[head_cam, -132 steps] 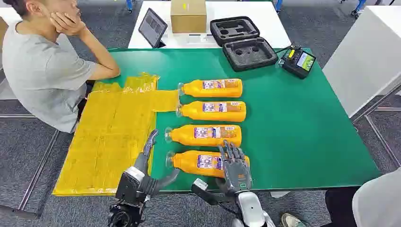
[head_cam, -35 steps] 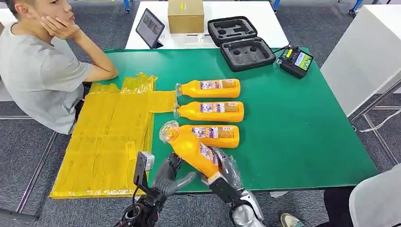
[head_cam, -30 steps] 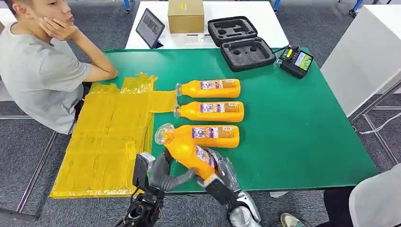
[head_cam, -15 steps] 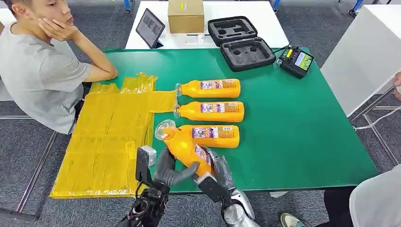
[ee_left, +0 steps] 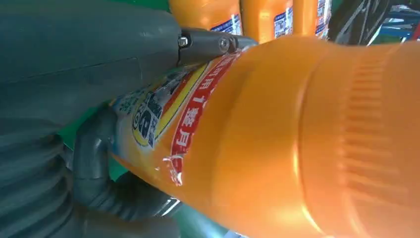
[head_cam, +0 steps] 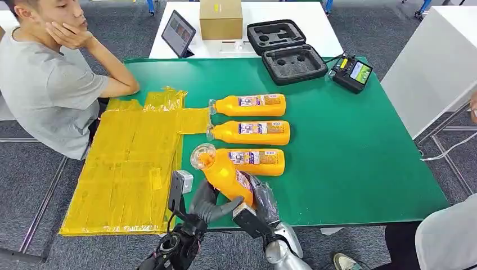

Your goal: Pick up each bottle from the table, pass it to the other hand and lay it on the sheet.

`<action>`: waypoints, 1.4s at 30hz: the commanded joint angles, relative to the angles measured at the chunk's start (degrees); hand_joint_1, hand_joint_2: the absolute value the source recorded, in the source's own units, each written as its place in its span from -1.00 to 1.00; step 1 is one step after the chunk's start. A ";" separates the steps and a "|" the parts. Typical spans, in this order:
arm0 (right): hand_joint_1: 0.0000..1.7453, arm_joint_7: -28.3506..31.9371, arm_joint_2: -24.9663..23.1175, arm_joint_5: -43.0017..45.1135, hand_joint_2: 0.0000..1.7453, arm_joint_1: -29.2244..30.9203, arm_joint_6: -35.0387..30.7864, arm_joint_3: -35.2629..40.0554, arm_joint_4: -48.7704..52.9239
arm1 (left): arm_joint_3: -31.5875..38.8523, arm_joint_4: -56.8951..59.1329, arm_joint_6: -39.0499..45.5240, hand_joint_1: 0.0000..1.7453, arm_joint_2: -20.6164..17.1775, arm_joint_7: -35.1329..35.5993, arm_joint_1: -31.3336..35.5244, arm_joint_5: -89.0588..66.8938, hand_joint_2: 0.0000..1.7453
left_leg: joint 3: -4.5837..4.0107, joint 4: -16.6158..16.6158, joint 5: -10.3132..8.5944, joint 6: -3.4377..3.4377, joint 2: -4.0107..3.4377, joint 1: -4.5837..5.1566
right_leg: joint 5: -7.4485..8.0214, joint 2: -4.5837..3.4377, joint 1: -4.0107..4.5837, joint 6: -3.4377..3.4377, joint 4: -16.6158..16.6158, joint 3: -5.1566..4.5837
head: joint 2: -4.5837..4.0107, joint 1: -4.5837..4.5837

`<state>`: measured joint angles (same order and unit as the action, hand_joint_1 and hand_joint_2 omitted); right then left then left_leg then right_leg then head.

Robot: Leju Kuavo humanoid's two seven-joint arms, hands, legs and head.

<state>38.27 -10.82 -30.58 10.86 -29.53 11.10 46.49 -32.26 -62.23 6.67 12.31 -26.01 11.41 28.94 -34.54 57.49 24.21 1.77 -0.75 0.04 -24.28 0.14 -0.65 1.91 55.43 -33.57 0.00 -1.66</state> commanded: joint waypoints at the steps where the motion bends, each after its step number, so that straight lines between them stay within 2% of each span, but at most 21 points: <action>1: 1.00 -1.14 -0.54 -1.13 1.00 2.23 -0.23 3.93 -6.07 | -2.81 6.50 1.91 0.92 0.20 -1.54 3.92 -0.40 1.00 | 0.19 -0.03 0.07 -0.11 0.11 -0.05 | -0.08 0.05 0.05 -0.08 -0.04 0.22 | 0.00 0.00; 3: 1.00 -1.17 -0.64 -1.15 1.00 2.17 -0.35 3.97 -6.12 | -2.79 6.45 1.97 0.92 0.25 -1.54 4.00 -0.39 1.00 | 0.13 -0.03 0.05 -0.09 0.10 -0.05 | -0.06 0.05 0.05 -0.07 -0.04 0.17 | 0.00 0.00; 4: 1.00 -1.40 -0.96 -0.99 1.00 2.39 -0.37 4.52 -7.13 | -2.86 6.33 5.52 -0.68 0.78 -3.20 4.45 -2.02 1.00 | 0.15 -0.03 0.04 -0.09 0.10 -0.06 | -0.06 0.05 0.05 -0.07 -0.05 0.18 | 0.00 0.00; 5: 1.00 -1.12 -1.51 -0.81 1.00 2.47 -0.10 5.08 -7.59 | -2.90 6.46 7.69 -0.34 1.50 -4.13 5.05 -2.76 1.00 | 0.19 -0.04 0.05 -0.10 0.12 -0.05 | -0.08 0.06 0.04 -0.07 -0.04 0.21 | 0.00 0.00; 6: 1.00 -0.57 -2.67 0.10 1.00 3.21 0.80 7.07 -8.42 | -2.48 8.22 12.59 0.98 2.35 -7.87 6.69 -4.02 1.00 | 0.08 -0.02 0.02 -0.05 0.07 -0.03 | -0.03 0.04 0.03 -0.04 -0.03 0.10 | 0.00 0.00; 14: 0.98 -1.38 -2.98 -0.32 1.00 3.54 -0.49 9.30 -9.95 | -1.46 6.62 13.64 1.00 2.19 -8.50 6.05 -2.29 1.00 | 0.08 0.02 0.05 -0.08 0.12 -0.08 | -0.07 0.08 0.08 -0.06 -0.02 0.12 | 0.00 0.00; 15: 0.96 -1.46 -2.92 -0.31 1.00 3.63 -0.77 9.45 -10.14 | -1.56 6.49 13.40 1.00 2.11 -8.39 6.04 -2.09 1.00 | 0.16 0.03 0.08 -0.11 0.17 -0.10 | -0.12 0.11 0.09 -0.09 -0.01 0.21 | 0.00 -0.02; 16: 0.84 -1.68 -2.79 -0.79 1.00 3.71 -2.09 9.54 -10.36 | -1.45 6.14 12.92 1.00 2.12 -7.96 5.89 -1.45 1.00 | 0.20 0.02 0.10 -0.13 0.21 -0.08 | -0.15 0.14 0.07 -0.09 0.01 0.24 | 0.00 0.00; 17: -0.32 -1.67 -2.78 -1.00 1.00 3.86 -3.71 9.42 -10.83 | -1.76 5.40 11.73 1.00 1.80 -7.00 5.75 -0.37 1.00 | 0.14 0.02 0.06 -0.10 0.14 -0.07 | -0.10 0.09 0.07 -0.07 -0.01 0.16 | 0.00 0.00; 18: -0.32 -1.67 -2.78 -1.00 1.00 3.86 -3.71 9.42 -10.83 | -1.76 5.40 11.73 1.00 1.80 -7.00 5.75 -0.37 1.00 | 0.15 0.02 0.07 -0.11 0.17 -0.09 | -0.11 0.12 0.08 -0.08 -0.01 0.19 | 0.00 0.00; 19: -1.00 -1.44 -2.82 -1.10 1.00 3.80 -5.67 9.00 -10.88 | -2.10 4.60 12.10 1.00 1.35 -7.32 5.67 -0.46 1.00 | 0.13 0.02 0.06 -0.11 0.17 -0.08 | -0.10 0.11 0.07 -0.08 0.00 0.16 | 0.00 0.00; 32: -1.00 0.61 -1.69 3.06 1.00 4.26 -5.10 6.54 -10.14 | 0.86 2.37 14.97 1.00 -1.36 -8.36 5.11 -1.63 1.00 | 0.19 -0.03 0.07 -0.12 0.06 -0.06 | -0.08 -0.01 0.05 -0.09 -0.02 0.19 | 0.00 0.00; 40: -1.00 0.34 -1.42 3.82 1.00 1.78 -3.69 6.33 -5.55 | 6.43 -2.60 19.56 1.00 -5.87 -10.64 3.28 -8.28 1.00 | 0.13 -0.04 0.06 -0.12 -0.05 -0.06 | -0.04 -0.11 0.05 -0.09 -0.01 0.10 | 0.00 0.00; 42: -1.00 0.56 -1.26 4.18 1.00 0.67 -2.84 6.10 -3.84 | 7.89 -4.96 22.95 1.00 -7.34 -12.14 2.02 -15.87 1.00 | 0.14 -0.03 0.07 -0.13 -0.01 -0.06 | -0.06 -0.08 0.05 -0.10 0.01 0.12 | 0.00 0.00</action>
<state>38.97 -13.03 -26.93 12.88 -33.77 17.29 39.58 -29.14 -62.70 25.83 10.74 -36.65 14.25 21.91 -34.60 57.49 24.20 1.76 -0.74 0.02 -24.28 0.15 -0.64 1.91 55.45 -33.63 0.00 -1.66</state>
